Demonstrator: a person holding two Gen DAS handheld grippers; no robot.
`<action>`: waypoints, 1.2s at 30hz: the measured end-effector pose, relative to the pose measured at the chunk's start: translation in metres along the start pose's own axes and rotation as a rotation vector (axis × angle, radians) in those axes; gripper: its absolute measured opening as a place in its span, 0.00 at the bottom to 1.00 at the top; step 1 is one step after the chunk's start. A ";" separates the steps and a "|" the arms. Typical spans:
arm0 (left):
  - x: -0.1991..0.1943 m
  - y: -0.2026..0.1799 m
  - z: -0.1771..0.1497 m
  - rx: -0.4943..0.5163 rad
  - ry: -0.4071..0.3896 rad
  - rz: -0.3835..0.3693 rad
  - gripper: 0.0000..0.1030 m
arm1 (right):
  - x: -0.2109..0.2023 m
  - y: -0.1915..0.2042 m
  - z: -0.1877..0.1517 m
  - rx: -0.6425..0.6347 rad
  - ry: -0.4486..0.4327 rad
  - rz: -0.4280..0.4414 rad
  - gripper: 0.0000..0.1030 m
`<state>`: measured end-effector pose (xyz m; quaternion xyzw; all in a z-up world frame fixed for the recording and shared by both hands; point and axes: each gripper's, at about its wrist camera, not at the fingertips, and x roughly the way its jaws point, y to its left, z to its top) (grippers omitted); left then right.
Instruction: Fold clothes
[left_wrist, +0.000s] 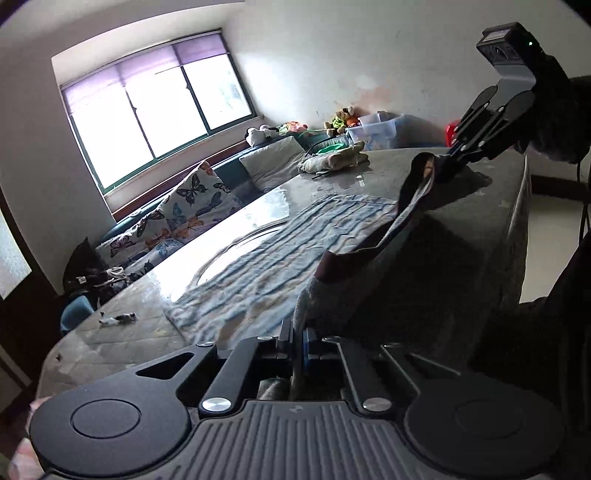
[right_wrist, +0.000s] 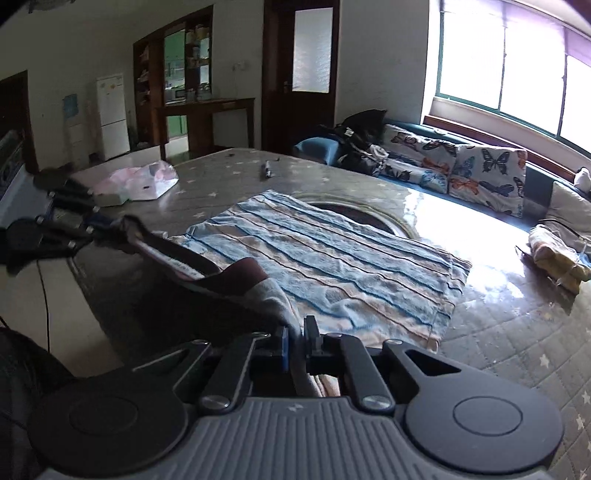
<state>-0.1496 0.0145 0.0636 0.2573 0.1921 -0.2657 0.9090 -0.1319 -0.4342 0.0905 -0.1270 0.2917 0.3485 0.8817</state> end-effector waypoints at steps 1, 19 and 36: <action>0.004 0.003 0.002 0.006 0.000 0.003 0.05 | 0.002 -0.003 0.003 0.000 0.001 0.000 0.06; 0.161 0.129 0.061 0.026 0.078 -0.015 0.05 | 0.109 -0.117 0.105 0.078 0.029 0.009 0.05; 0.294 0.180 0.031 -0.104 0.277 0.036 0.10 | 0.246 -0.201 0.091 0.337 0.128 -0.055 0.27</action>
